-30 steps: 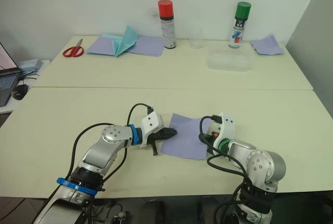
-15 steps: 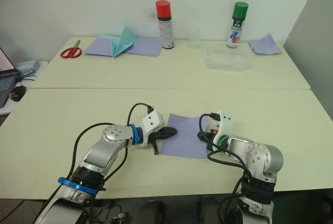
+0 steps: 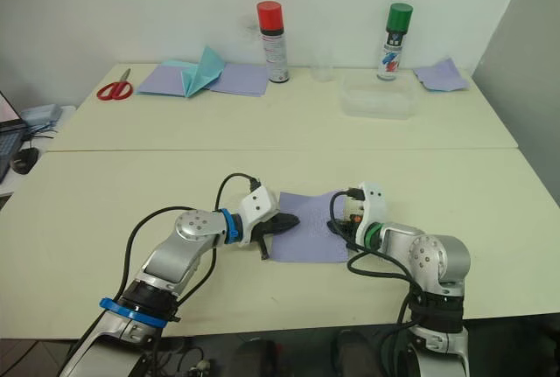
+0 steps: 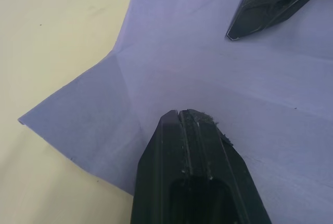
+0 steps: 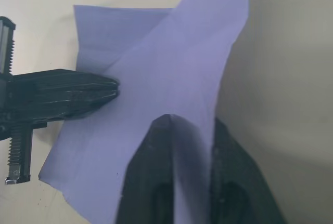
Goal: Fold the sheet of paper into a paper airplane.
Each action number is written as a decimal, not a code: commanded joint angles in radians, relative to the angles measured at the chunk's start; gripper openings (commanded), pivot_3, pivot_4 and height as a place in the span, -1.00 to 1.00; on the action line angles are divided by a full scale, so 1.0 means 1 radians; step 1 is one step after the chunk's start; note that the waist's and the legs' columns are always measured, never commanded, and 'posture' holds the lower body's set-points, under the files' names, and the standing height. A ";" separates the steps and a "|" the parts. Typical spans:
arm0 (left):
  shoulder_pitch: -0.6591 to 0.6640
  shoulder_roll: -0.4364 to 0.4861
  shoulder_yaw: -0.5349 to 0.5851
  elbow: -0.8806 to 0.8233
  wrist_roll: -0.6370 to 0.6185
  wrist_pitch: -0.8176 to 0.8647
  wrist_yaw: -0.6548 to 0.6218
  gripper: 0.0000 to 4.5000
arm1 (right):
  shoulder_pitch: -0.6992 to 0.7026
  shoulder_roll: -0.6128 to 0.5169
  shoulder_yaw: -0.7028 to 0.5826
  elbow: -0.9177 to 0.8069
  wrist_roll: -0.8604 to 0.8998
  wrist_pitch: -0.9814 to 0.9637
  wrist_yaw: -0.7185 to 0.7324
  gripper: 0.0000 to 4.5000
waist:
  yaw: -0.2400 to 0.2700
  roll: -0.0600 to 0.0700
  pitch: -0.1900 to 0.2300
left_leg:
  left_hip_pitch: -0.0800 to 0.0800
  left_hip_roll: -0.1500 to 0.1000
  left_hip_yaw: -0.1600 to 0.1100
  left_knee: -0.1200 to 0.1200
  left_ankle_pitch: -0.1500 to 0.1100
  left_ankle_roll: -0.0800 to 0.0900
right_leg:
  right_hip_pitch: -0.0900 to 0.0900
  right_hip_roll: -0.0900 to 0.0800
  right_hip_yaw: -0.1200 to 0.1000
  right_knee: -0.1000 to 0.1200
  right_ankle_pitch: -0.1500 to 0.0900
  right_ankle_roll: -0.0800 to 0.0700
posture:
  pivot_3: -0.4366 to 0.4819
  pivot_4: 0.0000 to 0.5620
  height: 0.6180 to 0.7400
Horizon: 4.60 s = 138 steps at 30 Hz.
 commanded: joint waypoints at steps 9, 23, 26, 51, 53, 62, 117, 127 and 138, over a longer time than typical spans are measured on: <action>0.013 0.004 -0.041 0.031 0.037 0.010 0.003 -1.00 | 0.060 -0.371 0.175 -0.164 -0.095 -0.432 0.227 0.98 | 0.008 0.000 0.000 | 0.000 -0.002 0.000 0.000 0.000 0.000 | 0.001 -0.002 0.000 -0.002 0.000 0.000 | -0.05 -0.47 1.00; -0.004 -0.013 -0.060 0.054 0.043 -0.004 -0.003 -1.00 | 0.057 -0.351 0.438 0.016 -0.255 -0.870 0.399 -0.63 | 0.013 -0.001 -0.001 | 0.002 -0.001 -0.001 0.001 0.000 0.000 | 0.003 0.000 -0.001 -0.002 0.000 0.000 | -0.05 -0.47 1.00; -0.005 -0.012 -0.069 0.055 0.047 -0.010 -0.005 -1.00 | 0.060 -0.295 0.460 0.103 -0.302 -0.909 0.361 -0.99 | 0.014 -0.001 -0.001 | 0.002 -0.001 -0.001 0.001 0.000 0.000 | 0.003 -0.001 -0.001 -0.002 0.000 0.000 | -0.05 -0.47 1.00; -0.011 0.002 -0.065 0.086 0.056 -0.046 -0.008 -1.00 | 0.133 -0.238 0.328 0.125 -0.296 -0.959 0.369 -0.99 | 0.014 -0.001 -0.001 | 0.003 -0.001 -0.001 0.001 0.000 0.000 | 0.004 -0.001 -0.001 -0.001 0.000 0.000 | -0.05 -0.47 1.00; -0.014 0.000 -0.063 0.094 0.056 -0.052 -0.007 -1.00 | 0.133 -0.235 0.298 0.084 -0.255 -0.942 0.380 -0.91 | 0.014 -0.001 -0.001 | 0.003 -0.001 -0.001 0.001 0.000 0.000 | 0.004 -0.001 -0.001 -0.001 0.000 0.000 | -0.05 -0.47 1.00; -0.031 -0.002 -0.065 0.119 0.056 -0.068 -0.011 -1.00 | 0.095 -0.296 0.237 0.098 -0.281 -0.943 0.338 0.42 | 0.015 -0.001 -0.001 | 0.006 -0.001 0.000 0.001 0.000 0.000 | 0.006 -0.001 0.000 -0.001 0.000 0.001 | -0.05 -0.47 1.00; -0.048 -0.026 -0.075 0.141 0.066 -0.062 -0.008 -1.00 | 0.005 -0.332 0.470 0.309 -0.471 -1.099 0.527 -0.99 | 0.016 -0.001 -0.001 | 0.007 -0.001 0.001 0.001 0.000 0.000 | 0.007 -0.002 0.000 -0.001 0.000 0.001 | -0.05 -0.47 1.00; -0.046 -0.026 -0.073 0.148 0.067 -0.066 -0.003 -1.00 | 0.008 -0.336 0.470 0.300 -0.463 -1.091 0.552 -0.99 | 0.015 -0.001 -0.001 | 0.007 -0.001 0.001 0.001 0.000 0.000 | 0.007 -0.002 0.000 -0.001 0.000 0.001 | -0.05 -0.47 1.00; -0.059 -0.022 -0.067 0.155 0.066 -0.068 -0.003 -1.00 | 0.008 -0.328 0.485 0.322 -0.476 -1.103 0.554 -0.99 | 0.015 -0.001 -0.001 | 0.007 -0.001 0.001 0.001 0.000 0.000 | 0.007 -0.001 0.000 -0.001 0.000 0.001 | -0.05 -0.47 1.00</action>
